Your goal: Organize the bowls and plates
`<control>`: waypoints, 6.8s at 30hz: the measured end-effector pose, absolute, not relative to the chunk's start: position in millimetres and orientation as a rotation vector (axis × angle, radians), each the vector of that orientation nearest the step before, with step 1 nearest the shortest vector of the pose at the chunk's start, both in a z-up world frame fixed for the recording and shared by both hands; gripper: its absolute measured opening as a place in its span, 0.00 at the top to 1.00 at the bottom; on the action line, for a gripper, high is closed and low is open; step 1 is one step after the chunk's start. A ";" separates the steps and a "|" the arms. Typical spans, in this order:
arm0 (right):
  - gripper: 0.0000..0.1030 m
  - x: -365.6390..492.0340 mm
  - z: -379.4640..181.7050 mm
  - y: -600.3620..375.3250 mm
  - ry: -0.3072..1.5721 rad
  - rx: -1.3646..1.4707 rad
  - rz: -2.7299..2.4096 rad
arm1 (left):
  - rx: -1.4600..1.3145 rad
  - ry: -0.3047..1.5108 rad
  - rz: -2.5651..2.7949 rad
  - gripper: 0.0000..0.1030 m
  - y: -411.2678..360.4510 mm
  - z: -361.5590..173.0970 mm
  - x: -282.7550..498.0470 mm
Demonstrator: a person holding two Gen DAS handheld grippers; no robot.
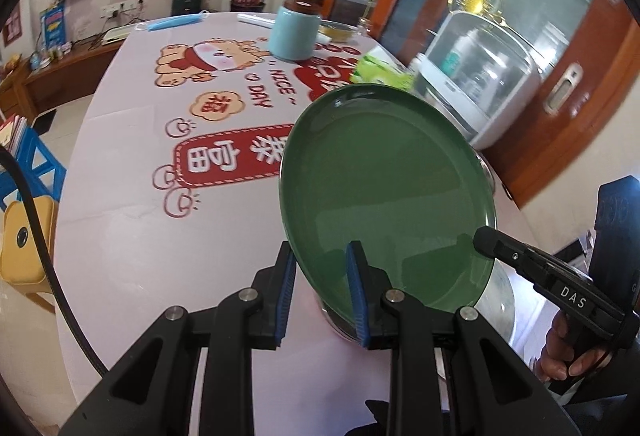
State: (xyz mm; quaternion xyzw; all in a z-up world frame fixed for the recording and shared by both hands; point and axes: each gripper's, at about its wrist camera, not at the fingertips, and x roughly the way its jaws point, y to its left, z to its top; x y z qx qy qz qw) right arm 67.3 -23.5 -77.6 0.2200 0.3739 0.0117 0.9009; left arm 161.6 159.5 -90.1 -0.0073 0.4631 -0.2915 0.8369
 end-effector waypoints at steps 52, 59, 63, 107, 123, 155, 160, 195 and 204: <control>0.86 -60.2 -143.7 -135.7 1.070 0.433 -0.115 | 0.355 1.304 -0.677 0.76 -25.9 -168.9 50.8; 0.83 -50.5 -150.0 -129.9 1.108 0.320 -0.054 | 0.327 1.339 -0.564 0.76 -28.1 -180.5 48.9; 0.82 -47.4 -151.9 -132.7 1.116 0.296 -0.020 | 0.321 1.332 -0.520 0.76 -31.4 -179.1 45.9; 0.32 -52.8 -40.1 -147.1 0.783 0.228 -0.232 | 0.245 0.910 -0.434 0.24 -37.4 -28.9 56.7; 0.32 -43.6 2.5 -161.4 0.680 0.162 -0.144 | 0.264 0.785 -0.441 0.19 -73.6 7.5 45.3; 0.32 46.5 -46.0 -307.0 0.839 0.139 0.114 | 0.046 1.029 -0.119 0.16 -165.6 -61.7 99.2; 0.32 61.7 -58.4 -313.3 0.848 0.157 0.140 | 0.023 1.044 -0.132 0.16 -174.6 -74.0 111.2; 0.58 129.0 -157.0 -331.7 0.991 0.358 0.193 | -0.135 1.196 -0.230 0.48 -203.5 -186.9 184.3; 0.71 129.9 -157.1 -331.8 0.973 0.344 0.206 | -0.119 1.226 -0.251 0.68 -208.2 -193.2 187.0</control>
